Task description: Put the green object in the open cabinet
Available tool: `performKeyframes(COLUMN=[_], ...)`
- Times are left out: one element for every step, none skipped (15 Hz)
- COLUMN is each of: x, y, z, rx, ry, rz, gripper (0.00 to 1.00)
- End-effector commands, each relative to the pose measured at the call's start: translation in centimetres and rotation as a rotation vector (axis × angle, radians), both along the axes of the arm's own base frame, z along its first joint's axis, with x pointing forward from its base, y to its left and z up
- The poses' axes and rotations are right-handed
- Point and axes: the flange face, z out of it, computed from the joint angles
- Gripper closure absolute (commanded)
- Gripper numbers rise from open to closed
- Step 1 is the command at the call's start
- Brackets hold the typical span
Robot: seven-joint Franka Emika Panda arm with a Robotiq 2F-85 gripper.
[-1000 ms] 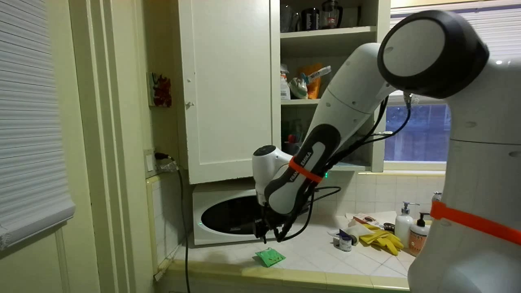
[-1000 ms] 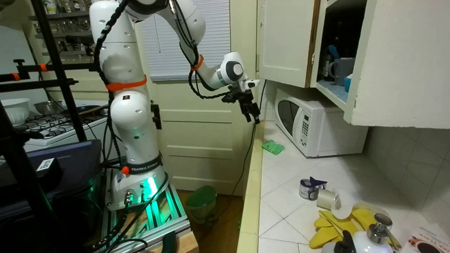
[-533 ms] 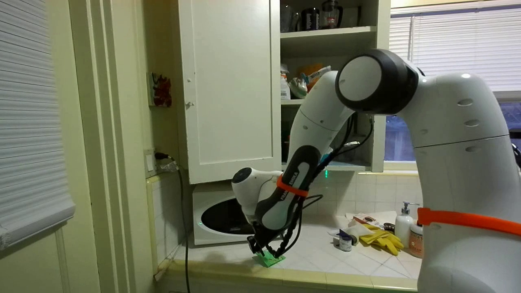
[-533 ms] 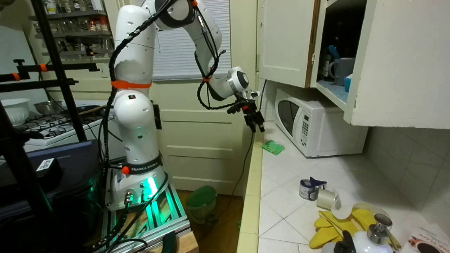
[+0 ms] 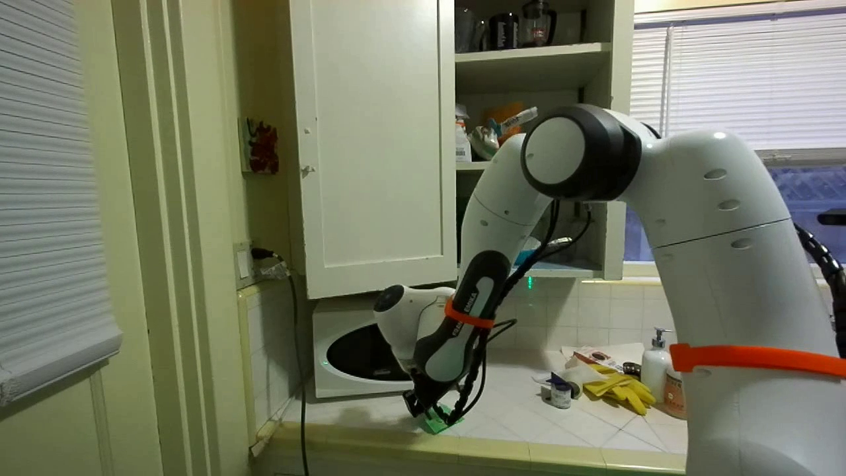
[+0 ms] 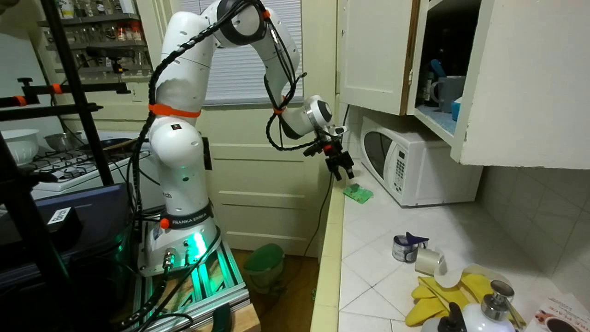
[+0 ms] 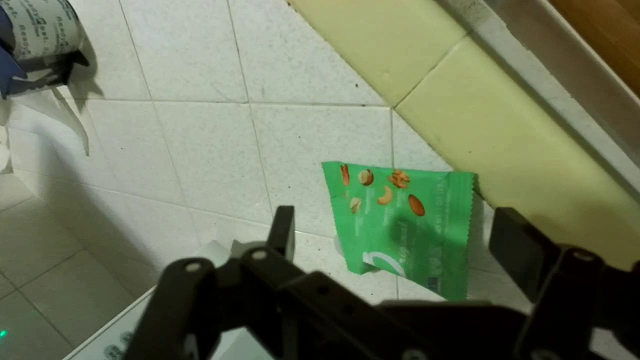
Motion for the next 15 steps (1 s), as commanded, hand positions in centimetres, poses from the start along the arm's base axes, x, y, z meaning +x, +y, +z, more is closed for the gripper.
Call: performKeyframes(x=[2.5,3.1,3.6,4.1,4.6,5.0,5.2,5.5,5.7,5.9,6.1,6.3,6.4,6.5,6.6], y=[1.6,1.9,2.1,2.1,2.1,2.0,1.9,1.9,1.9,1.8,1.8,1.8,1.8,1.8,1.6], z=[-2.5,-2.9,-3.3,-3.7,-4.2,-4.6,-5.1,-5.6,-6.1,-6.4,-6.7,-6.7,-6.7,-6.6,-6.5], rx=[-0.036,-0.032,-0.032,-0.033,-0.033,-0.040,-0.040,-0.045,-0.048,-0.050,-0.054,-0.057,-0.059,-0.059,-0.061], ry=[0.001,0.000,0.001,0.003,0.011,0.017,0.026,0.032,0.038,0.041,0.042,0.037,0.034,0.030,0.028], rz=[0.028,0.021,0.017,0.014,0.016,0.014,0.015,0.015,0.017,0.017,0.013,0.009,0.008,0.007,0.004], gripper=[0.00,0.00,0.00,0.00,0.00,0.00,0.00,0.00,0.00,0.07,0.21,0.34,0.42,0.51,0.58])
